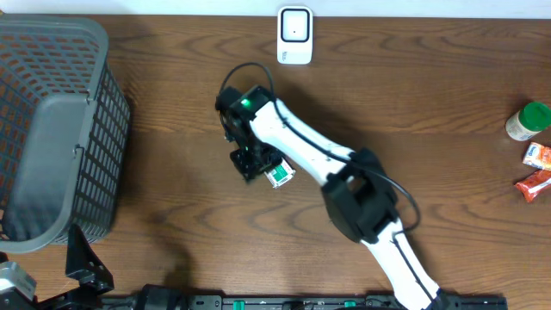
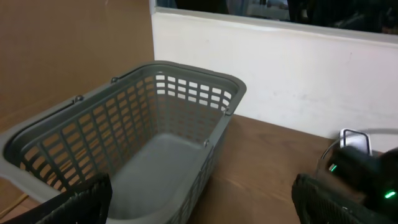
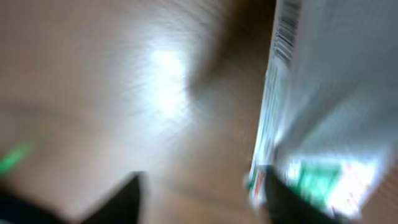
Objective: Scan the item barcode
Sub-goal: 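Close the right gripper on the medicine box and lift it, then turn the medicine box and carry it up toward the scanner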
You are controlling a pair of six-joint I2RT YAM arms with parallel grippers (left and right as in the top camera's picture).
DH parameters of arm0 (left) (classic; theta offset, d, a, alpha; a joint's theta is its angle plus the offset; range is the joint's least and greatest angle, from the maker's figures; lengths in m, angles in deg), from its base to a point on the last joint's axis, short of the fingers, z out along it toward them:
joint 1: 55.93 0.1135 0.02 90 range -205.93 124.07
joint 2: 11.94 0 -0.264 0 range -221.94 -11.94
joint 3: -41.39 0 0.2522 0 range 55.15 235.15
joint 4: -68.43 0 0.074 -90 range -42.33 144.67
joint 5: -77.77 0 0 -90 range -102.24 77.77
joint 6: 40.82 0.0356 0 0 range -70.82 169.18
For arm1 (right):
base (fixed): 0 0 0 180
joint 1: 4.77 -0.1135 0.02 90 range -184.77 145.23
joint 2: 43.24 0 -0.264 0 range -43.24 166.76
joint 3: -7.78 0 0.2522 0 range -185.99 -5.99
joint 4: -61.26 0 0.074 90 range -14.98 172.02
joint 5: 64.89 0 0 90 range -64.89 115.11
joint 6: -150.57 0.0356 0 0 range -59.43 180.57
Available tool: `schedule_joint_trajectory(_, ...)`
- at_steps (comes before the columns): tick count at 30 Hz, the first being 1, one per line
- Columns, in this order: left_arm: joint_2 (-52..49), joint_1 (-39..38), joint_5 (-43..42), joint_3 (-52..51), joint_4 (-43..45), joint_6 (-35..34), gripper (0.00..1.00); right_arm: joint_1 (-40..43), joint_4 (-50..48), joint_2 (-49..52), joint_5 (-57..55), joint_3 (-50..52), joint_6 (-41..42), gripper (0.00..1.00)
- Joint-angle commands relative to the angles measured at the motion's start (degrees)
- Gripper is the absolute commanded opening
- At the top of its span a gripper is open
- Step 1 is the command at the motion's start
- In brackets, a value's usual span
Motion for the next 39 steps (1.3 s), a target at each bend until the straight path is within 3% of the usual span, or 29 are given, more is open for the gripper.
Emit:
schedule_joint_trajectory(1,0.0,0.2,0.3,0.0,0.0,-0.5,0.93,1.3,0.2,-11.5,4.2,-2.5,-4.6,0.99)
schedule_joint_trajectory(12,0.0,0.2,0.3,0.0,0.1,-0.5,0.93,4.2,-1.7,-13.5,-3.8,3.5,-8.7,0.99)
schedule_joint_trajectory(22,0.0,0.2,0.3,0.0,0.0,-0.5,0.93,4.0,-19.4,-13.4,-5.1,23.7,-3.5,0.99)
schedule_joint_trajectory(35,0.0,0.2,0.3,0.0,0.0,-0.5,0.93,2.7,-32.5,-12.7,-15.3,33.8,4.2,0.99)
schedule_joint_trajectory(37,0.0,0.2,0.3,0.0,0.1,-0.5,0.93,2.7,-32.7,-12.3,-15.6,34.5,4.2,0.91)
schedule_joint_trajectory(39,0.0,0.2,0.3,0.0,0.0,-0.5,0.93,2.7,-32.6,-12.0,-15.6,35.2,4.2,0.72)
